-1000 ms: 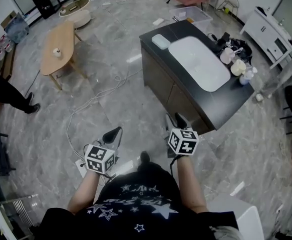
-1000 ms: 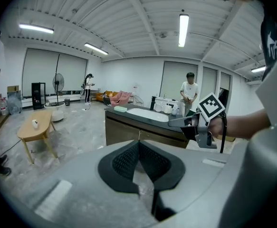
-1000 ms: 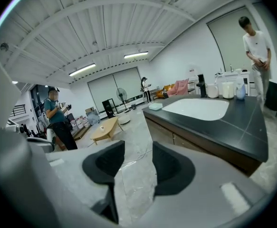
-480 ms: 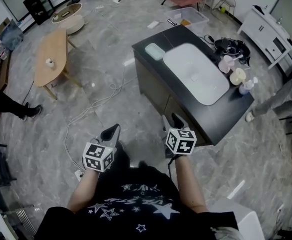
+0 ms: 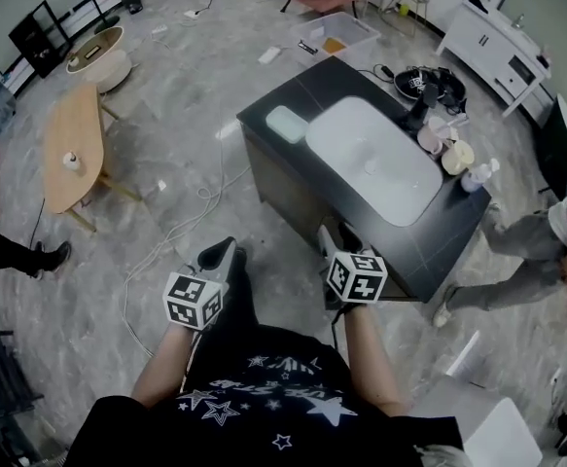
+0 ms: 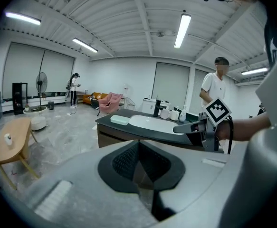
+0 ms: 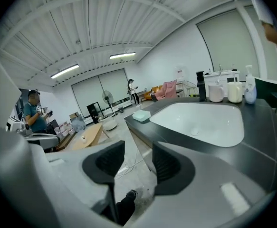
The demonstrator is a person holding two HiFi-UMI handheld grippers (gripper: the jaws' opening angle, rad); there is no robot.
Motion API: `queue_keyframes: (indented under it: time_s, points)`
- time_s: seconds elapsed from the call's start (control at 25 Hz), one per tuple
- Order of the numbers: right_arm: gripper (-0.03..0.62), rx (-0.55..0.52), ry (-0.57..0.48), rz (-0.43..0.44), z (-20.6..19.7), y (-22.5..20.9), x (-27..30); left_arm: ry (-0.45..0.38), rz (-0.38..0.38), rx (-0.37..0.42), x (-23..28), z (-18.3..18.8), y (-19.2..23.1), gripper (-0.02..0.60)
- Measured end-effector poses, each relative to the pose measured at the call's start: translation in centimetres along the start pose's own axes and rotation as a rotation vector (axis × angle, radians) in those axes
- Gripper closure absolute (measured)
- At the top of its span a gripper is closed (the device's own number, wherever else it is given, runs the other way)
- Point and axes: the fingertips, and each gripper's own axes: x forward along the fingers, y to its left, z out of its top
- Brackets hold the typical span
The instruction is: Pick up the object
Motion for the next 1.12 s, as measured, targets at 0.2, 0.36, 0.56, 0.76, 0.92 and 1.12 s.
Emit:
queue_keyframes:
  time_s: [0.2, 0.36, 0.56, 0.76, 0.92, 1.12]
  points:
    - [0.405, 0.052, -0.014, -0.102, 2.6, -0.8, 5.4, 0.031, -0.111, 0.033, 6.3, 2.3, 5.0, 0.571]
    - [0.405, 0.077, -0.008, -0.164, 4.1, -0.4, 9.4, 0.057, -0.207, 0.064, 10.4, 4.4, 8.6, 0.571]
    - [0.405, 0.119, -0.004, -0.238, 6.6, -0.2, 14.5, 0.093, -0.298, 0.103, 15.4, 7.2, 12.8, 0.571]
    - [0.405, 0.174, -0.003, -0.316, 8.4, -0.3, 18.9, 0.123, -0.377, 0.117, 19.5, 9.0, 16.1, 0.571]
    - [0.405, 0.212, 0.0, -0.366, 9.6, -0.4, 21.7, 0.146, -0.432, 0.13, 22.3, 10.0, 17.9, 0.571]
    - [0.407, 0.26, 0.009, -0.428, 10.4, -1.5, 25.0, 0.166, -0.481, 0.146, 25.8, 10.6, 19.1, 0.571]
